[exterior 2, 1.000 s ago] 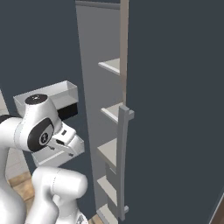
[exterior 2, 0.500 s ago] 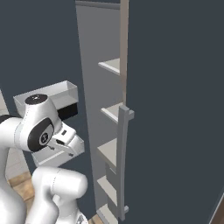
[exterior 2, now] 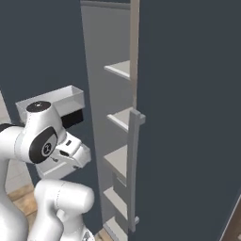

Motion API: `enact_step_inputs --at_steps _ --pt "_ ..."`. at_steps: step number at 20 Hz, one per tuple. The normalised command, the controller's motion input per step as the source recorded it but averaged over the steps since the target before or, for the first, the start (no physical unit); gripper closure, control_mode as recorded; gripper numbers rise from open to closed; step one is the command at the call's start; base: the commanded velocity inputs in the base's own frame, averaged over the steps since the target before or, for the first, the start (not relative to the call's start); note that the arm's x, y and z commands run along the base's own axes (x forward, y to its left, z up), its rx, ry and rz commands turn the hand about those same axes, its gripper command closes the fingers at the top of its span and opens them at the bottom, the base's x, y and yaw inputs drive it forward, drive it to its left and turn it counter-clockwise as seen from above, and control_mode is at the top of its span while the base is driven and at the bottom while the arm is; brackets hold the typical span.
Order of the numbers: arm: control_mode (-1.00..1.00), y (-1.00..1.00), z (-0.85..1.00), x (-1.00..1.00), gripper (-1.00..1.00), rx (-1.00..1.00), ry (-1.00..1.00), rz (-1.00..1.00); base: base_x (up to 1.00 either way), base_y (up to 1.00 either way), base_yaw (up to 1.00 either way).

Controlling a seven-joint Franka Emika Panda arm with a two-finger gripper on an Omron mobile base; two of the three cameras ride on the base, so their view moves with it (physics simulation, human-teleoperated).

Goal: Store the kebab skewer in the freezer for long-term storage. Close the freezer door after placing the cooked food.

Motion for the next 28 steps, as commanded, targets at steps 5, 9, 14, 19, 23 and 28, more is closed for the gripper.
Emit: enact_step_inputs --at_steps 5,9,14,19,23,28 --pt "1.00 0.00 0.00 0.00 -1.00 0.00 0.00 0.00 -0.49 0.36 -0.25" --pt "1.00 0.00 0.00 0.00 -1.00 0.00 0.00 0.00 -0.47 0.42 -0.38" --pt "1.00 0.00 0.00 0.00 -1.00 0.00 0.00 0.00 -0.34 0.38 -0.37" --pt "1.00 0.00 0.00 0.00 -1.00 0.00 0.00 0.00 -0.13 0.47 -0.38" --pt "1.00 0.00 0.00 0.00 -1.00 0.00 0.00 0.00 -0.01 0.60 -0.33" --pt "1.00 0.00 0.00 0.00 -1.00 0.00 0.00 0.00 -0.10 0.68 -0.25"
